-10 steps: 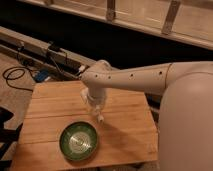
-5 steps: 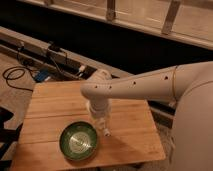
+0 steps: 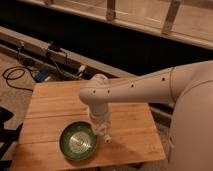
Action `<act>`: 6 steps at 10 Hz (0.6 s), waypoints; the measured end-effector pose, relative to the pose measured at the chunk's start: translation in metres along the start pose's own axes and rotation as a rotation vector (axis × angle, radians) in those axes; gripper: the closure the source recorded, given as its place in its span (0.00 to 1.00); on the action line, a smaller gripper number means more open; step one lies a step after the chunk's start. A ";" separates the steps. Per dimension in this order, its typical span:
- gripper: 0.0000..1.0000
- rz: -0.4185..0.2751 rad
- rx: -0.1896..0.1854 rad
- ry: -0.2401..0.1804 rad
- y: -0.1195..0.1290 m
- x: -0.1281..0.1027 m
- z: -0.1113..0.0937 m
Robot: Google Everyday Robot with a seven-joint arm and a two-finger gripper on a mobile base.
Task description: Place the bottle in the ceramic bowl
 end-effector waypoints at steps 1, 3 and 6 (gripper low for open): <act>1.00 0.000 -0.001 0.001 0.000 0.000 0.001; 1.00 -0.011 -0.009 0.008 0.002 -0.003 0.001; 1.00 -0.178 0.028 0.039 0.036 -0.010 -0.001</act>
